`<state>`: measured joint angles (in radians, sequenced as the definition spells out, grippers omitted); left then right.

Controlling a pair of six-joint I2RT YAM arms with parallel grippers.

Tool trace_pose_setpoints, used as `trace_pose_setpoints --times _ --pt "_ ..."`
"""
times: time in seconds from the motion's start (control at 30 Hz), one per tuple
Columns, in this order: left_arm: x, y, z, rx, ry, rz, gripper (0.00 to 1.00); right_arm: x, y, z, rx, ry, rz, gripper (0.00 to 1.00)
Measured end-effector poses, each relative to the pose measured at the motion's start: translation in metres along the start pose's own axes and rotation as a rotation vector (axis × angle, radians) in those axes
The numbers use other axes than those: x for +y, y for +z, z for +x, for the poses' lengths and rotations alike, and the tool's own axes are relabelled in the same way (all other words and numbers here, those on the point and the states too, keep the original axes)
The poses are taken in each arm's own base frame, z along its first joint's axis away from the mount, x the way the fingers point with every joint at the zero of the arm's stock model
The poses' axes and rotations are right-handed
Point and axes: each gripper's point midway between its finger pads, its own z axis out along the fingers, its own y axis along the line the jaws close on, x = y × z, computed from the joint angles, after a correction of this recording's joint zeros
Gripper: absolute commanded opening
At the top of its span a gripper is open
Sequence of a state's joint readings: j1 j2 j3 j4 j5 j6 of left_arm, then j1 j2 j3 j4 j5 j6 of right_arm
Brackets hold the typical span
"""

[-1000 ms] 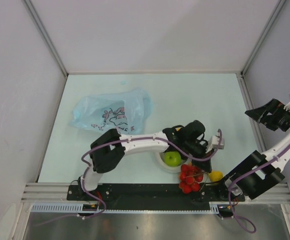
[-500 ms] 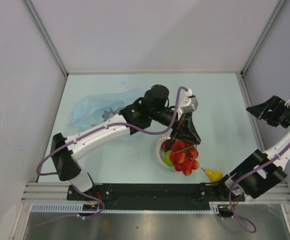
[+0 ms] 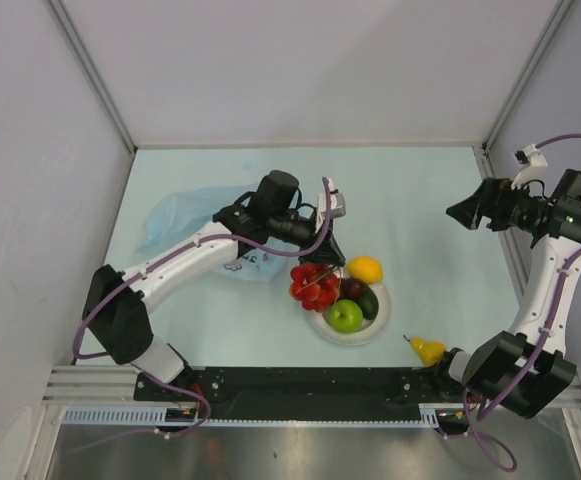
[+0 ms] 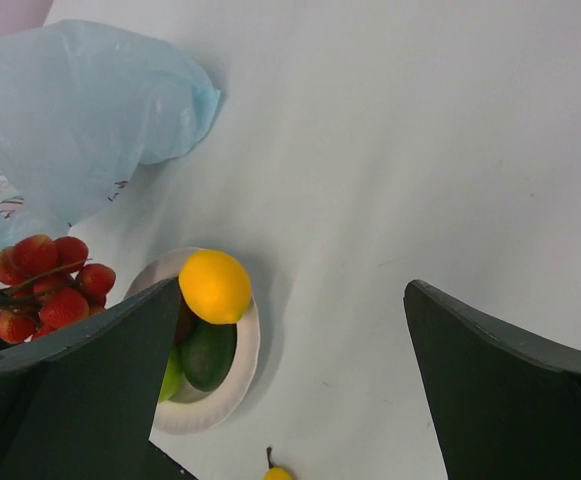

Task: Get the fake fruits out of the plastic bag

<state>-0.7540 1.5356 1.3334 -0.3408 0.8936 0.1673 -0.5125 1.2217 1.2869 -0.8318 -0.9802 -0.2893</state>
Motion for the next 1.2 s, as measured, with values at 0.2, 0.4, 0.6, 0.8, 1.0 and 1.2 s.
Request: trace_pose_setpoints --times 0.2,0.4,0.6,0.8,1.0,1.2 --pt "0.015 0.015 0.046 0.073 -0.031 0.003 0.0 -0.009 -0.005 0.002 0.001 0.009 0.042 1.0" --pt "0.027 0.028 0.061 0.086 -0.04 0.018 0.0 -0.015 -0.01 0.005 0.004 0.019 0.067 1.0" --pt "0.029 0.034 0.06 0.074 -0.054 0.04 0.03 -0.017 -0.011 0.005 0.003 0.022 0.072 1.0" --pt "0.027 0.043 0.041 0.048 -0.028 0.088 0.07 -0.022 -0.01 0.008 0.01 0.039 0.074 1.0" --pt "0.023 0.059 0.043 0.071 -0.04 0.131 0.28 -0.022 -0.009 0.011 0.017 0.049 0.072 1.0" --pt "0.024 0.064 0.058 0.106 -0.075 0.139 0.45 -0.022 -0.009 0.012 0.02 0.05 0.07 1.0"
